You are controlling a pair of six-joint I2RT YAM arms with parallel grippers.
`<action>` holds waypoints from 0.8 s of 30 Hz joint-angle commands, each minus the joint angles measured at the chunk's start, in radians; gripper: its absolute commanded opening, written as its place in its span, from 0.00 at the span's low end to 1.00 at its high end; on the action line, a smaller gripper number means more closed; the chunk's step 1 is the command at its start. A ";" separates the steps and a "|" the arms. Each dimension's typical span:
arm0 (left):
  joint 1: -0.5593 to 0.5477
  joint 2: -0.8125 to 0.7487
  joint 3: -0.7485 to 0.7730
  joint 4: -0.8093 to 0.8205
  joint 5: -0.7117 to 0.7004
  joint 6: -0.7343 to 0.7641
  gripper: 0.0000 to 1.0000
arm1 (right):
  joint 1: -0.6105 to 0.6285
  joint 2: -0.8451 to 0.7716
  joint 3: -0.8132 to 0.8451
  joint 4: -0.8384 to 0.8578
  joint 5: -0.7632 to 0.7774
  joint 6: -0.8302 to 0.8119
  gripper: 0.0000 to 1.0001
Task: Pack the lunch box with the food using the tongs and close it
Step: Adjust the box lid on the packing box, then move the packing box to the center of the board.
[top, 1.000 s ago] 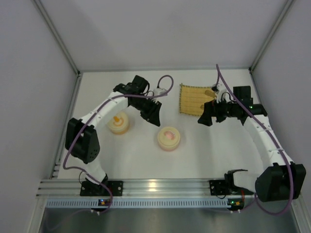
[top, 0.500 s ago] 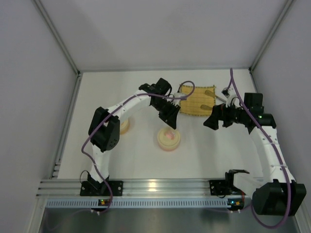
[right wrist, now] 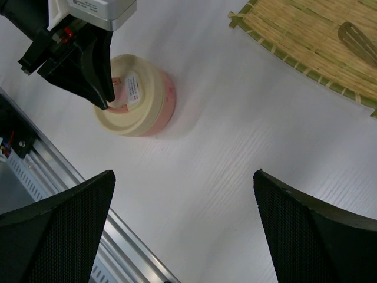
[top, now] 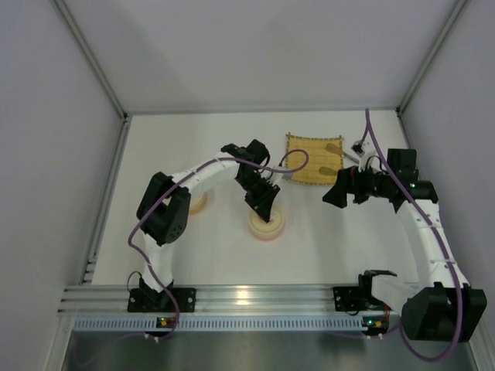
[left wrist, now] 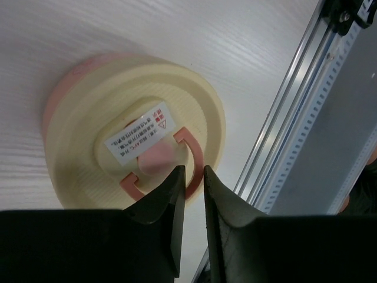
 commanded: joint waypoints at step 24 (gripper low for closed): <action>0.253 -0.289 -0.088 -0.028 0.068 0.031 0.35 | -0.018 -0.016 -0.015 0.028 -0.044 -0.010 0.99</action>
